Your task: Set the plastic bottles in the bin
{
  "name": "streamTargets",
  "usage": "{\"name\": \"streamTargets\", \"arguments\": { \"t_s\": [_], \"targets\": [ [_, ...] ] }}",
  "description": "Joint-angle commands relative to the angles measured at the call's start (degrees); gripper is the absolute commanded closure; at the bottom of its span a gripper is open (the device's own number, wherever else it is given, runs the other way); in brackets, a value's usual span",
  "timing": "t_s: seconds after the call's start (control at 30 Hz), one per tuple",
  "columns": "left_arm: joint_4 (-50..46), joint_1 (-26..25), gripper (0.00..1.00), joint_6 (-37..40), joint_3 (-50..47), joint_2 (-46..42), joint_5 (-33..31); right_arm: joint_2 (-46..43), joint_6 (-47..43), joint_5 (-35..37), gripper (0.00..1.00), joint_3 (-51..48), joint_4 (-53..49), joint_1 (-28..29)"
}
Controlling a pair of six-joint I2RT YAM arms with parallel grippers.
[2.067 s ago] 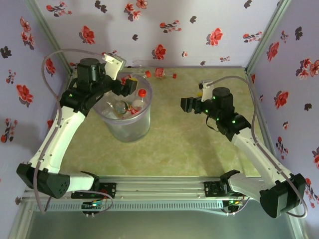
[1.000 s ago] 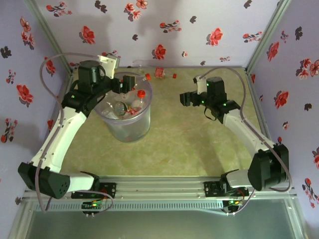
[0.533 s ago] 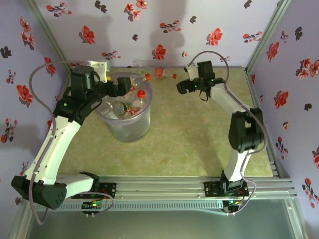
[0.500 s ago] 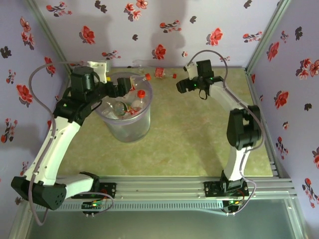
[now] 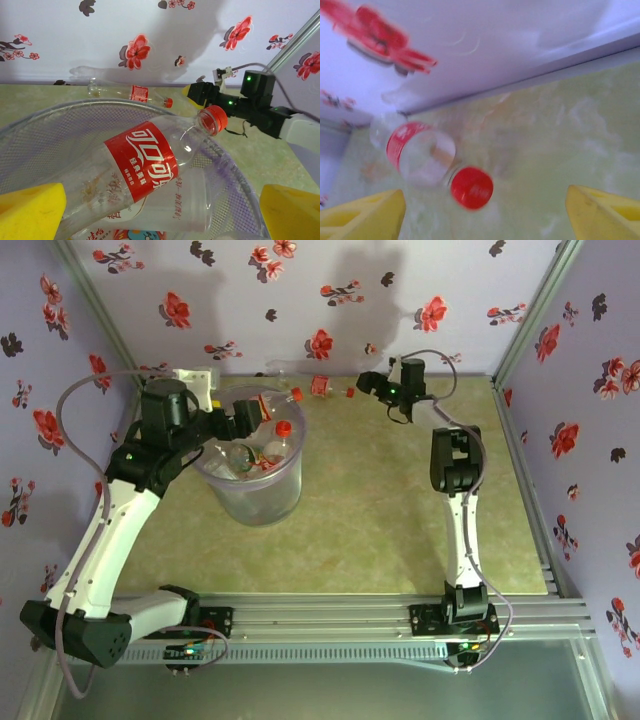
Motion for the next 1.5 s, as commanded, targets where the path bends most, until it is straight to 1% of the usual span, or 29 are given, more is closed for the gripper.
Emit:
{"name": "streamTargets", "arguments": {
  "t_s": [0.0, 0.07, 0.33, 0.43, 0.53, 0.57, 0.6, 0.63, 0.7, 0.73, 0.83, 0.87, 1.0, 1.1, 1.17, 1.3, 1.47],
  "targets": [
    [1.3, 0.49, 0.0, -0.62, -0.04, -0.49, 0.68, 3.46, 15.02, -2.88, 0.17, 4.86, 10.35, 0.81],
    [1.45, 0.65, 0.0, -0.66, -0.14, -0.74, 0.65, 4.76, 15.27, -1.79, 0.17, 6.07, 9.84, 1.38],
    [2.41, 0.8, 0.0, -1.32, -0.44, -0.42, 0.81, 9.27, 16.46, -2.02, 0.19, 11.34, 7.66, 2.67],
    [2.84, 0.75, 0.0, -1.5, -0.48, -0.55, 0.85, 9.69, 11.62, 0.05, 0.19, 14.11, 1.19, 3.65],
    [3.15, 0.79, 0.01, -1.5, -0.66, -0.69, 0.85, 9.62, -0.74, 4.83, 0.19, 18.62, -10.0, 5.66],
    [3.1, 0.76, 0.0, -1.34, -0.66, -0.75, 0.89, 9.82, -4.84, 6.88, 0.19, 19.96, -12.66, 6.42],
    [3.13, 0.82, 0.01, -1.24, -0.65, -0.69, 0.85, 10.31, -6.68, 7.76, 0.19, 20.83, -14.03, 6.63],
    [3.11, 0.8, 0.01, -1.1, -0.66, -0.61, 0.84, 11.01, -6.87, 7.25, 0.19, 21.81, -14.19, 6.7],
    [3.05, 0.82, 0.01, -0.97, -0.74, -0.57, 0.85, 12.04, -4.52, 4.39, 0.2, 22.14, -12.23, 6.32],
    [2.97, 0.79, 0.01, -0.97, -0.66, -0.52, 0.83, 12.21, -3.71, 2.62, 0.22, 21.79, -11.43, 6.26],
    [2.9, 0.89, 0.0, -0.8, -0.74, -0.5, 0.85, 10.58, -3.89, -0.17, 0.23, 18.05, -8.07, 6.81],
    [2.9, 0.86, 0.0, -0.82, -0.66, -0.5, 0.85, 10.06, -5.04, -0.08, 0.23, 17.44, -8.22, 7.04],
    [2.72, 0.91, 0.0, -0.84, -0.4, -0.48, 0.93, 9.59, -9.56, 3.21, 0.23, 19.26, -14.34, 7.58],
    [2.67, 0.89, 0.0, -0.71, -0.14, -0.52, 1.13, 9.79, -14.66, 6.79, 0.23, 22.42, -21.6, 8.5],
    [2.75, 0.89, 0.01, -0.77, -0.13, -0.6, 1.11, 9.97, -15.76, 5.76, 0.22, 23.16, -23.59, 9.07],
    [3.24, 0.91, 0.0, -1.14, -0.41, -0.41, 1.37, 9.95, -15.91, 4.09, 0.22, 23.07, -23.68, 9.63],
    [3.36, 0.94, 0.01, -1.26, -0.4, -0.58, 1.47, 10.24, -18.44, 5.63, 0.22, 24.86, -27.49, 10.8]
  ]
}}
